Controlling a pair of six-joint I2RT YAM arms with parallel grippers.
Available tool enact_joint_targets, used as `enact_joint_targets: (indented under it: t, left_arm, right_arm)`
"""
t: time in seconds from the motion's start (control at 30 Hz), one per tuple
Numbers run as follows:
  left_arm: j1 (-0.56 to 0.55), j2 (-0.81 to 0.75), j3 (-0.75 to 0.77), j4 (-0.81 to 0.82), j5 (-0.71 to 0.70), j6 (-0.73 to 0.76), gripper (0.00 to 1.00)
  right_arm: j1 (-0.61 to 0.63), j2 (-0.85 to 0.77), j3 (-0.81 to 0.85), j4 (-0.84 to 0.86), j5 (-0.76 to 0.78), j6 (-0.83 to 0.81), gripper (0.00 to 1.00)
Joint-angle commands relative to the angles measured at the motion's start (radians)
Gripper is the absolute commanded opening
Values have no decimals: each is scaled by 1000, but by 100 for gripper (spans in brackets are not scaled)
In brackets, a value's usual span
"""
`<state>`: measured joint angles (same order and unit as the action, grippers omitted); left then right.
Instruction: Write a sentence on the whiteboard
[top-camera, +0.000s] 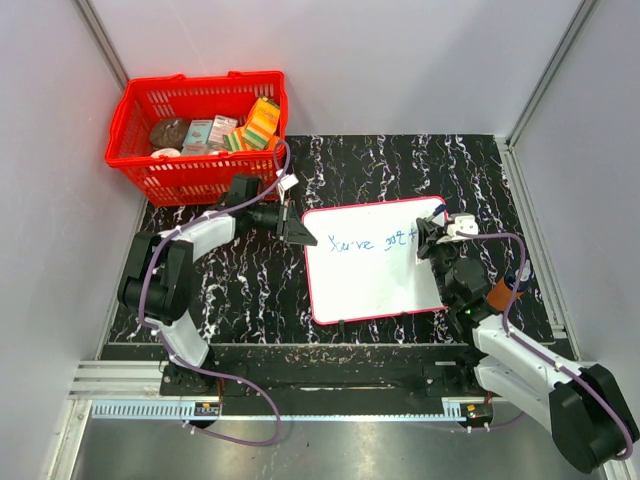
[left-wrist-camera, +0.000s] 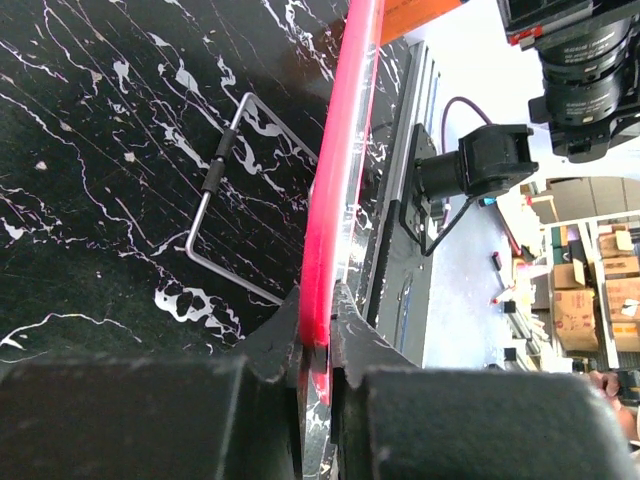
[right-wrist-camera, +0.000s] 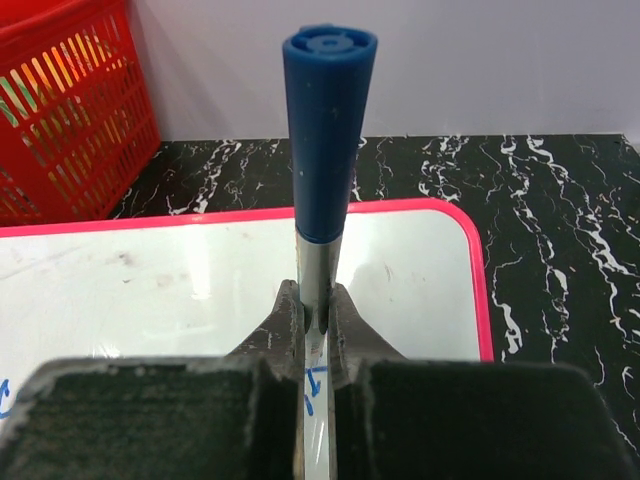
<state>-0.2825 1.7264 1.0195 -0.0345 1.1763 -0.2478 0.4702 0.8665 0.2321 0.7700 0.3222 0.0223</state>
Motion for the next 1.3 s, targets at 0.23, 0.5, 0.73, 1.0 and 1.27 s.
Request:
enact_joint_targets:
  t: [0.23, 0.5, 0.73, 1.0, 1.27]
  left_arm:
    - [29, -42, 108, -379, -230, 387, 0]
    - [115, -96, 91, -472, -263, 479, 0]
    - [117, -93, 90, -469, -299, 467, 0]
    - [115, -90, 91, -467, -305, 464, 0]
    - [115, -93, 91, -469, -305, 463, 0]
  right_arm:
    - [-7, -27, 70, 46, -66, -4, 0]
    - [-7, -6, 53, 89, -172, 28, 0]
    - [-7, 40, 67, 133, -224, 42, 0]
    - [-7, 124, 78, 192, -222, 53, 0]
    - [-7, 131, 70, 198, -189, 41, 0]
